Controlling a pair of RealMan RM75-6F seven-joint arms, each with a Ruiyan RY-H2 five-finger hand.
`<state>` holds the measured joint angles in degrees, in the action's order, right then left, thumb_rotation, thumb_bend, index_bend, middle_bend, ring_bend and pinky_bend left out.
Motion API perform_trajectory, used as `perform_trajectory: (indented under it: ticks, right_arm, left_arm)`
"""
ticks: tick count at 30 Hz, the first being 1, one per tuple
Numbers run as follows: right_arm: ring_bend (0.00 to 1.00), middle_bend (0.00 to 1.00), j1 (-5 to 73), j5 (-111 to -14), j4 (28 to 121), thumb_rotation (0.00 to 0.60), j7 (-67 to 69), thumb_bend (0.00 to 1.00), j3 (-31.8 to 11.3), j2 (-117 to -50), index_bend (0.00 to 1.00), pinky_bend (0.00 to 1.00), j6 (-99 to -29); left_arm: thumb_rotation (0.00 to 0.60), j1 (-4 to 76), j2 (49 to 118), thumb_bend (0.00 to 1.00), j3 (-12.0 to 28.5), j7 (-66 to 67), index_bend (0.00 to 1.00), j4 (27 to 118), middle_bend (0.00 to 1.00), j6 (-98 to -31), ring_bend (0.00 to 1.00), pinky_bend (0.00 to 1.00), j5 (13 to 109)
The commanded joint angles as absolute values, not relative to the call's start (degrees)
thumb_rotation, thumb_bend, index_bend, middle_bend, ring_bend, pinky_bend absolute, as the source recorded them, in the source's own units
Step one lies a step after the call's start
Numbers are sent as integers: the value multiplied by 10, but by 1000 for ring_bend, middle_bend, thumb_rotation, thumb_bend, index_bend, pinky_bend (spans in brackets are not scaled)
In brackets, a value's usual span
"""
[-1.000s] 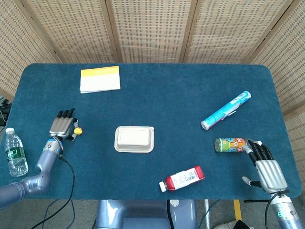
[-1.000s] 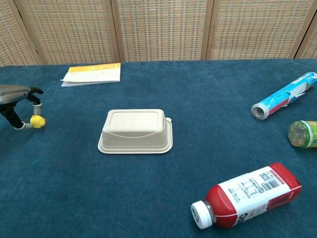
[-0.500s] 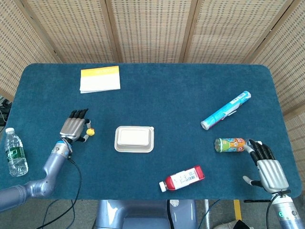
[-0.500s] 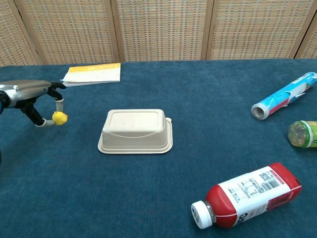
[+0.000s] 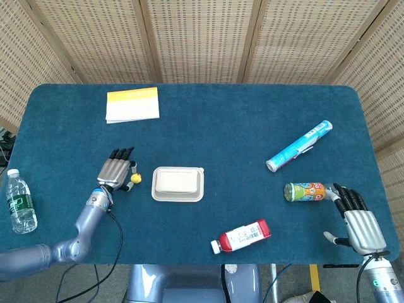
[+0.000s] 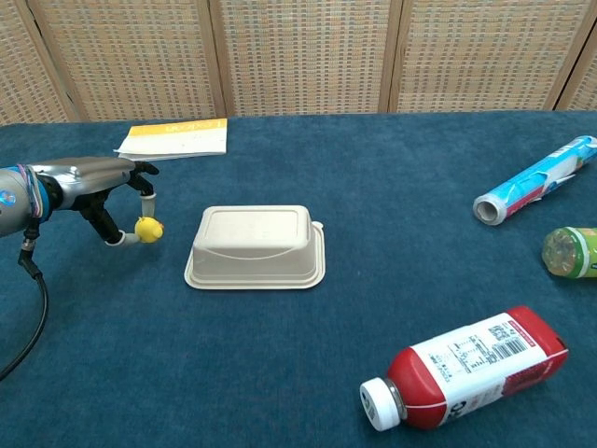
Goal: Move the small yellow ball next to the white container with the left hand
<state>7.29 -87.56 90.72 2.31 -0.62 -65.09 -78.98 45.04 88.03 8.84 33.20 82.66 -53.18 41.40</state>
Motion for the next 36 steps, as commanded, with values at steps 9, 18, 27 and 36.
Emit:
perform_trajectory:
  ticks: [9, 18, 27, 36]
  right_arm:
    - [0, 0, 74, -876, 908, 600, 35, 0, -6, -646, 120, 0, -787]
    - [0, 0, 74, -876, 908, 600, 38, 0, -6, -645, 121, 0, -787]
    - [0, 0, 74, -876, 908, 600, 36, 0, -6, -645, 121, 0, -787]
    - [0, 0, 74, -875, 908, 600, 32, 0, -6, -646, 121, 0, -787]
  left_arm:
    - [600, 476, 917, 387, 86, 370, 562, 814, 0, -539, 0, 0, 370]
    - [600, 484, 932, 384, 83, 380, 552, 803, 0, -544, 0, 0, 355]
    - [600, 481, 931, 360, 78, 370, 254, 802, 0, -544, 0, 0, 366]
    - [600, 477, 922, 344, 76, 353, 97, 808, 0, -537, 0, 0, 377]
